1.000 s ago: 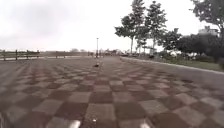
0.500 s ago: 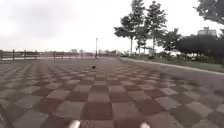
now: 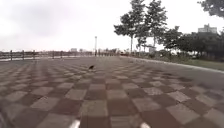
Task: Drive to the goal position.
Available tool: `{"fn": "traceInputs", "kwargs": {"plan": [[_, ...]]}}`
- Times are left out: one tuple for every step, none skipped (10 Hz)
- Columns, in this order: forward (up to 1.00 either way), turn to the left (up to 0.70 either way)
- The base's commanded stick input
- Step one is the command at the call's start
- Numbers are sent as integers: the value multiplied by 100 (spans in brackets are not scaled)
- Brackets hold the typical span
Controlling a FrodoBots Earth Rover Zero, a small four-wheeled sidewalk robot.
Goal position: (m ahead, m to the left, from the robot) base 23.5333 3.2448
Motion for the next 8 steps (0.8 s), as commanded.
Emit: {"fn": "traceInputs", "kwargs": {"plan": [[70,0],[70,0],[70,0],[70,0],[70,0],[70,0],[70,0],[70,0]]}}
